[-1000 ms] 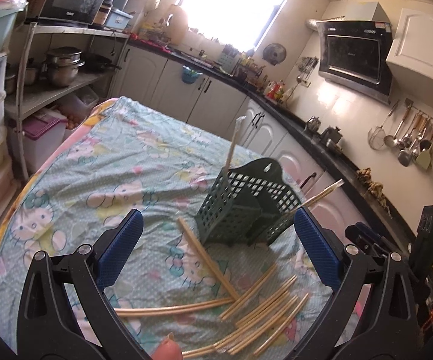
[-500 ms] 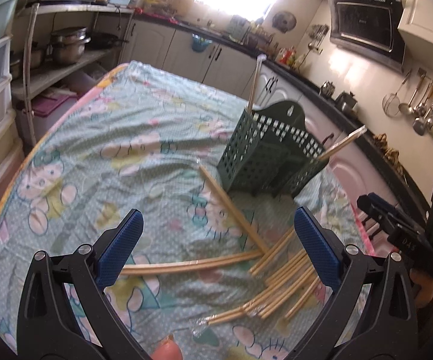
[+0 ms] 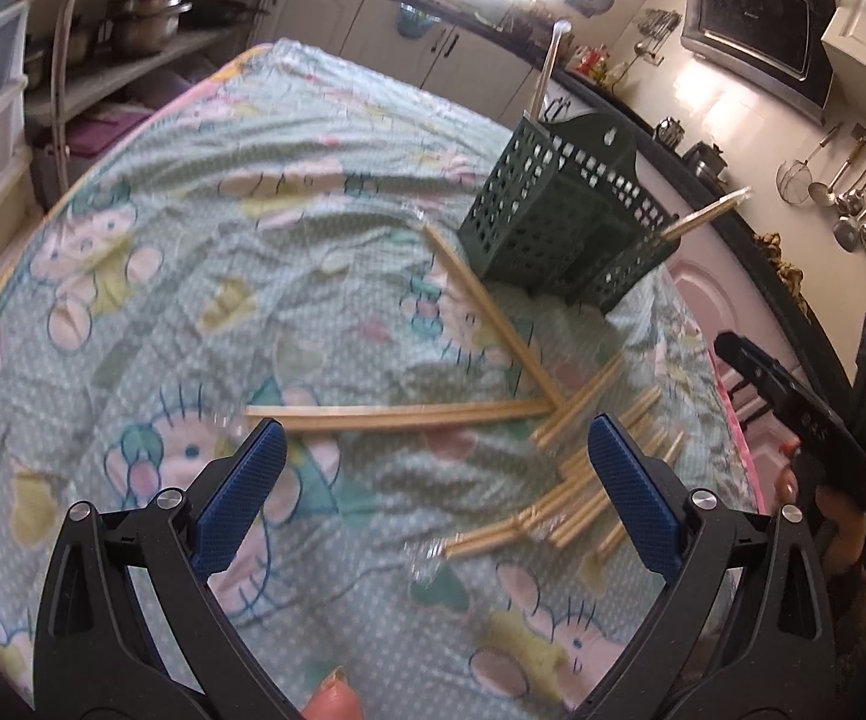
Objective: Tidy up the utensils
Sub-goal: 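Move both open tools back toward the chopstick pile, then close the left gripper on chopsticks while the right gripper grasps another chopstick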
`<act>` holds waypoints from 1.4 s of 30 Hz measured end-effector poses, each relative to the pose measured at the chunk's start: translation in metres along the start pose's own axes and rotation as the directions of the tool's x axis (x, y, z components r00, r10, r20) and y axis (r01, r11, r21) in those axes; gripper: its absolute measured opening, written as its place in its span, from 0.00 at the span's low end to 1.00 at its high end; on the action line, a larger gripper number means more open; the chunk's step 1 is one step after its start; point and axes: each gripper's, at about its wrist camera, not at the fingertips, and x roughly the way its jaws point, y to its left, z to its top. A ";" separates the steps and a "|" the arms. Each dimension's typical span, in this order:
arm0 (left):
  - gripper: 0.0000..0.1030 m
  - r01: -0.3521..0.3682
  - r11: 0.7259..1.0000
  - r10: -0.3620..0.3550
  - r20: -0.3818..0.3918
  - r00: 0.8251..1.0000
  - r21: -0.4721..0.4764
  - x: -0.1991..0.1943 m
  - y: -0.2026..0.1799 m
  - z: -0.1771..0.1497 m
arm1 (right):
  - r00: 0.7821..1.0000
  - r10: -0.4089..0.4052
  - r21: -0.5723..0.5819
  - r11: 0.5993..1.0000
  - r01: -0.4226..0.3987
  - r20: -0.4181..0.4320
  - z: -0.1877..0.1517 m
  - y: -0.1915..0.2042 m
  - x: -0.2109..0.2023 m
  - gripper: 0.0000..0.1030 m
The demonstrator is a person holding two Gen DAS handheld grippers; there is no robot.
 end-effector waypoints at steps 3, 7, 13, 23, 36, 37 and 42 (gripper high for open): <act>0.90 0.021 1.000 -0.021 -0.036 0.999 -0.012 0.002 0.004 -0.005 | 1.000 -0.004 0.004 1.000 0.004 -0.014 -0.002 -0.002 0.007 0.73; 0.88 0.041 0.997 -0.047 -0.076 0.996 -0.069 0.011 0.014 -0.009 | 0.999 -0.009 0.017 1.000 0.010 -0.051 -0.007 -0.005 0.021 0.73; 0.82 0.037 0.984 -0.056 -0.107 0.993 -0.173 0.033 0.033 -0.004 | 0.994 -0.004 0.074 0.997 0.013 -0.111 -0.011 -0.017 0.044 0.70; 0.71 0.007 0.960 -0.026 -0.062 0.998 -0.281 0.045 0.051 0.015 | 0.963 0.089 0.288 0.957 -0.013 -0.255 -0.011 -0.041 0.094 0.51; 0.54 -0.060 0.943 0.042 -0.064 0.997 -0.327 0.055 0.063 0.033 | 0.945 0.102 0.443 0.895 0.050 -0.312 -0.008 -0.062 0.122 0.24; 0.53 -0.069 0.943 0.051 -0.065 0.997 -0.326 0.056 0.063 0.035 | 0.945 0.103 0.452 0.891 0.051 -0.309 -0.008 -0.065 0.123 0.20; 0.34 -0.105 0.942 0.090 -0.063 0.994 -0.317 0.058 0.066 0.036 | 0.949 0.119 0.476 0.879 0.037 -0.294 -0.006 -0.073 0.124 0.13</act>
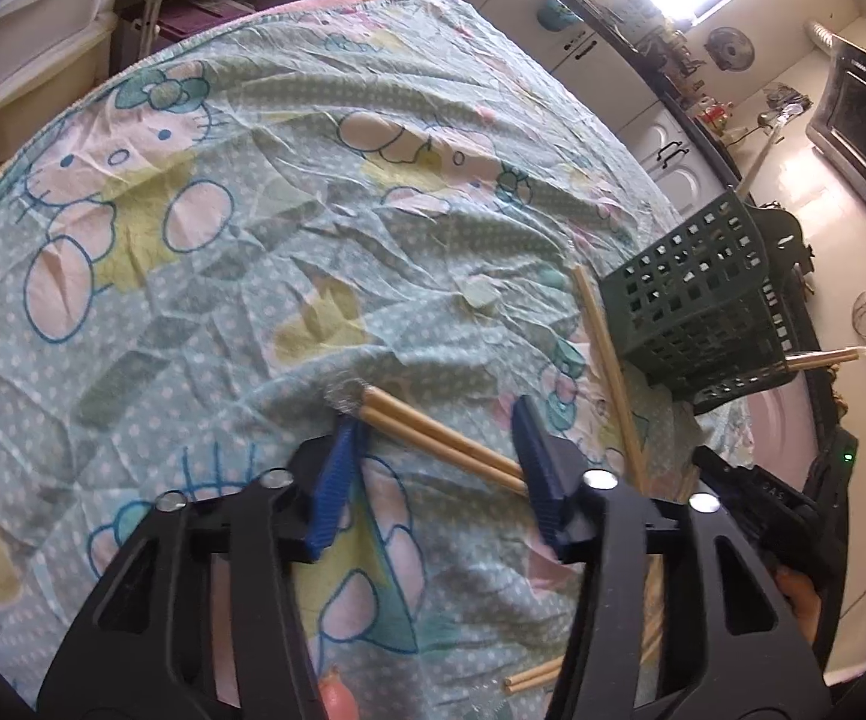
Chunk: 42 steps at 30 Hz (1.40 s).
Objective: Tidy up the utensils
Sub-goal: 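Close the left gripper on chopsticks while the right gripper grasps another chopstick, then lift both held chopsticks and carry them above the green basket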
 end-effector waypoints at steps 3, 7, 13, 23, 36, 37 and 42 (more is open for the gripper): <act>0.21 -0.016 1.000 0.016 0.008 1.000 0.009 0.002 0.004 0.002 | 0.999 0.031 0.015 0.999 -0.031 0.008 0.004 -0.003 -0.001 0.10; 0.19 0.002 1.000 -0.002 0.007 1.000 0.001 0.001 0.009 0.005 | 0.997 0.073 0.005 0.997 -0.073 0.028 0.006 -0.004 -0.011 0.07; 0.16 0.050 0.999 -0.050 0.013 0.999 -0.013 0.002 0.014 0.009 | 0.991 0.102 -0.083 0.992 -0.095 0.084 0.004 0.010 -0.034 0.05; 0.09 0.187 0.982 -0.190 0.092 0.977 0.039 -0.034 -0.001 0.016 | 0.981 0.135 -0.214 0.971 -0.103 0.140 -0.006 0.034 -0.066 0.05; 0.04 0.261 0.933 -0.295 0.111 0.949 0.246 -0.076 -0.068 0.012 | 0.967 0.177 -0.313 0.943 -0.114 0.182 -0.014 0.058 -0.101 0.05; 0.04 0.264 0.930 -0.299 0.109 0.948 0.254 -0.078 -0.071 0.011 | 0.965 0.185 -0.322 0.939 -0.117 0.188 -0.016 0.060 -0.105 0.05; 0.03 0.286 0.905 -0.329 0.091 0.940 0.315 -0.087 -0.090 0.005 | 0.954 0.214 -0.352 0.927 -0.130 0.211 -0.019 0.065 -0.123 0.05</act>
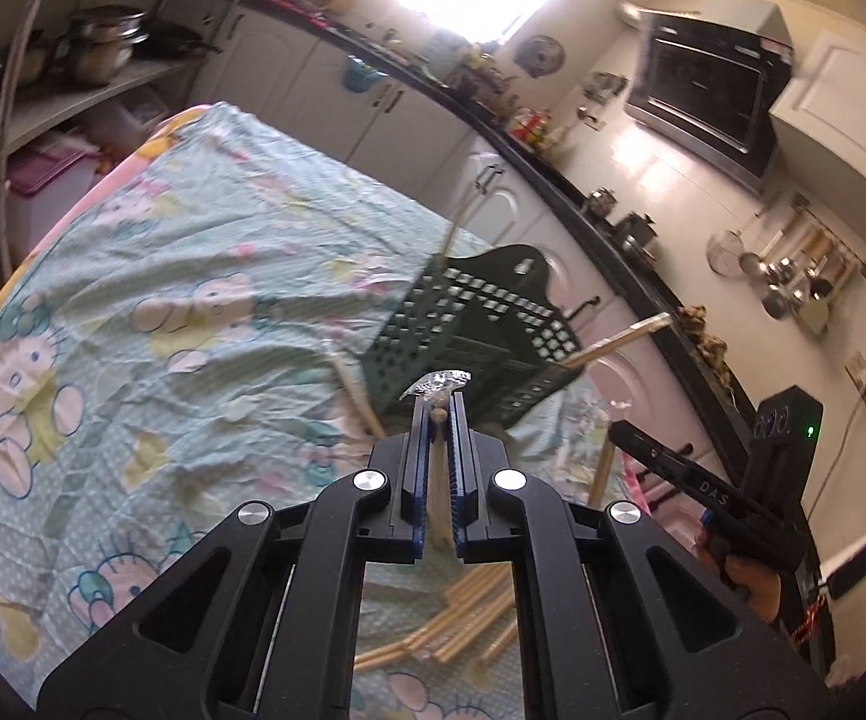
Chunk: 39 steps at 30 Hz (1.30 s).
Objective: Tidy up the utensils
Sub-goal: 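Lift both held chopsticks and carry them above the green basket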
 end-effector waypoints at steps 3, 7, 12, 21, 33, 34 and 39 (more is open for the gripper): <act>0.03 0.018 0.999 -0.018 -0.005 1.000 0.038 -0.002 -0.015 0.002 | 1.000 0.012 -0.018 1.000 -0.012 0.023 0.003 0.006 -0.011 0.05; 0.03 0.033 0.996 -0.032 -0.010 0.999 0.079 -0.004 -0.030 0.003 | 0.998 0.026 -0.043 0.999 -0.024 0.049 0.008 0.013 -0.022 0.05; 0.03 0.052 0.991 -0.050 -0.017 0.999 0.123 -0.006 -0.049 0.005 | 0.996 0.032 -0.066 0.997 -0.027 0.079 0.013 0.022 -0.032 0.05; 0.03 0.080 0.980 -0.079 -0.012 0.997 0.180 -0.005 -0.073 0.014 | 0.992 0.032 -0.088 0.996 -0.021 0.125 0.023 0.028 -0.048 0.05; 0.03 0.070 0.965 -0.088 0.058 0.994 0.252 -0.006 -0.101 0.044 | 0.970 0.037 -0.125 0.992 -0.007 0.239 0.050 0.035 -0.067 0.05; 0.03 0.067 0.964 -0.086 0.066 0.994 0.257 -0.006 -0.102 0.048 | 0.966 0.036 -0.131 0.991 -0.002 0.255 0.055 0.035 -0.069 0.05; 0.03 0.048 0.962 -0.080 0.107 0.991 0.267 -0.010 -0.107 0.067 | 0.946 0.030 -0.153 0.988 0.021 0.324 0.076 0.036 -0.077 0.05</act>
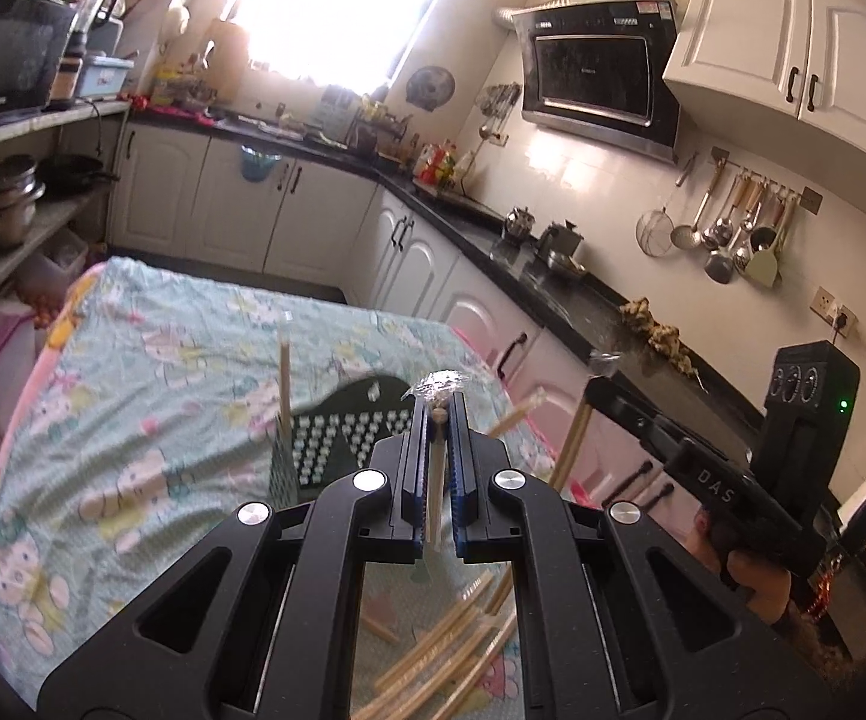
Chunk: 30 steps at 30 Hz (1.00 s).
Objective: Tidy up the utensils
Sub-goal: 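Lift both held chopsticks and carry them above the green basket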
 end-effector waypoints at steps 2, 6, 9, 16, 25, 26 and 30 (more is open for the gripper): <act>0.03 -0.007 1.000 0.007 0.019 1.000 0.002 -0.002 0.001 0.008 | 1.000 -0.003 -0.005 1.000 0.003 0.024 0.008 -0.001 0.000 0.05; 0.03 -0.028 1.000 0.027 0.051 0.998 0.008 -0.006 0.005 0.024 | 0.997 -0.004 -0.021 1.000 0.006 0.078 0.025 -0.003 0.001 0.05; 0.03 -0.047 0.999 0.046 0.072 0.996 0.013 -0.009 0.008 0.035 | 0.992 -0.002 -0.036 0.999 0.006 0.126 0.040 -0.001 0.002 0.05; 0.03 -0.100 0.994 0.096 0.109 0.989 0.033 -0.013 0.015 0.059 | 0.971 0.004 -0.084 0.996 0.016 0.241 0.070 0.008 0.001 0.05; 0.03 -0.149 0.988 0.143 0.105 0.984 0.049 0.000 0.025 0.068 | 0.949 0.015 -0.101 0.995 0.018 0.314 0.081 0.006 0.019 0.05; 0.03 -0.150 0.988 0.144 0.102 0.984 0.049 0.003 0.026 0.068 | 0.948 0.015 -0.101 0.995 0.018 0.317 0.080 0.005 0.022 0.05; 0.03 -0.159 0.985 0.153 0.086 0.984 0.063 0.016 0.027 0.061 | 0.947 0.024 -0.107 0.994 0.011 0.319 0.075 0.005 0.033 0.05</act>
